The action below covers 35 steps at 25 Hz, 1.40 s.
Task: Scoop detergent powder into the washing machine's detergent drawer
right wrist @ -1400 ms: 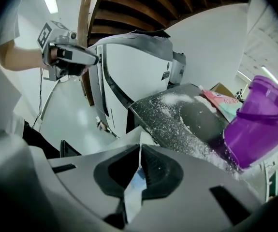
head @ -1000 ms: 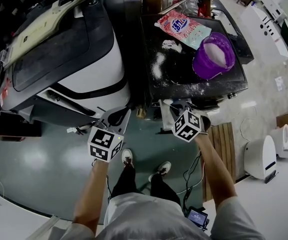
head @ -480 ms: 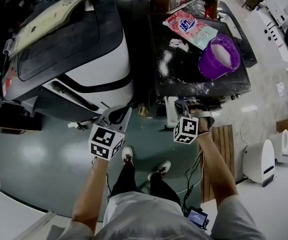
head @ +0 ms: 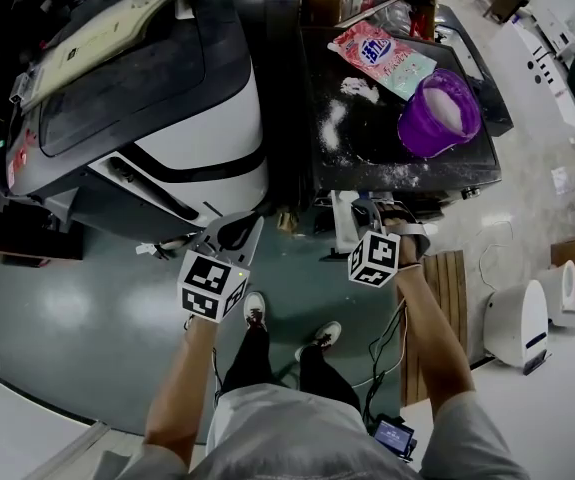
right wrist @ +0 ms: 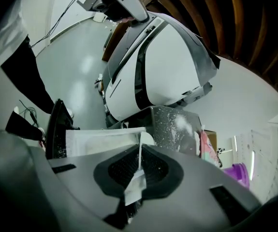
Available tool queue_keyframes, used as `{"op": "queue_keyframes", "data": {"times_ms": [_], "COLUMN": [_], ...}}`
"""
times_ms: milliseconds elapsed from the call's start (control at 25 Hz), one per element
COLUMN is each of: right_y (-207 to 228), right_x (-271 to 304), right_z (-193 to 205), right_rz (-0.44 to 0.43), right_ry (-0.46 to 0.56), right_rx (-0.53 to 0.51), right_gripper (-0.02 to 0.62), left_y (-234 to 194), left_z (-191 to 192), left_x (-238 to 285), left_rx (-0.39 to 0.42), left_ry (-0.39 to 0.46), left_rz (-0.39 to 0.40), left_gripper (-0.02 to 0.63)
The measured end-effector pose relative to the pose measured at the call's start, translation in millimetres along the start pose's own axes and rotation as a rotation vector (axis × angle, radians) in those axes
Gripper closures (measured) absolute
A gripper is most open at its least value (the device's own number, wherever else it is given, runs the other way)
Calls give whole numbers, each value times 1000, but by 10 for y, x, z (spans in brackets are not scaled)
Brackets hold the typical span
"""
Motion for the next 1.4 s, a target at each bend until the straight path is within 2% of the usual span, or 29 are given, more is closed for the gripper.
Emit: {"op": "queue_keyframes", "data": {"times_ms": [80,120,360,560,680,840,1400], "right_y": [-4,3,65,54,91,186,470], "right_x": [-25,-43,-252,-521,-756,-1146,-2546], "right_z": [-2,9,271,490,594,789,1416], "right_rz": [-17,-27,-42,-37,-8,79,462], "right_ry": [30,53,218,354,443,504,524], "right_rx": [87,162,765,1140,1301,1405,1461], "right_gripper": [583,583,583,583,583,583,583], "left_y": [-3,-2,54,119,206,381,1130], "left_z": [-5,-11,-79,-210,-320,-525,-1337], "left_x": [-14,-20,-35,-5,35,109,312], "left_rx": [1,2,-6,-31,-31,-6,121], "left_ry": [1,1,13,39,55,79,174], "left_rz": [1,1,18,42,63,102,282], "left_gripper": [597,597,597,597,597,597,597]}}
Point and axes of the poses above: the fingertips, and each gripper's own axes: x forward along the fingers, y to its right, z out of its underside, the point moved 5 cm from there along -x, backward along the fingers, and after that the axes turned 13 degrees about -x, right-handed, at the moved point
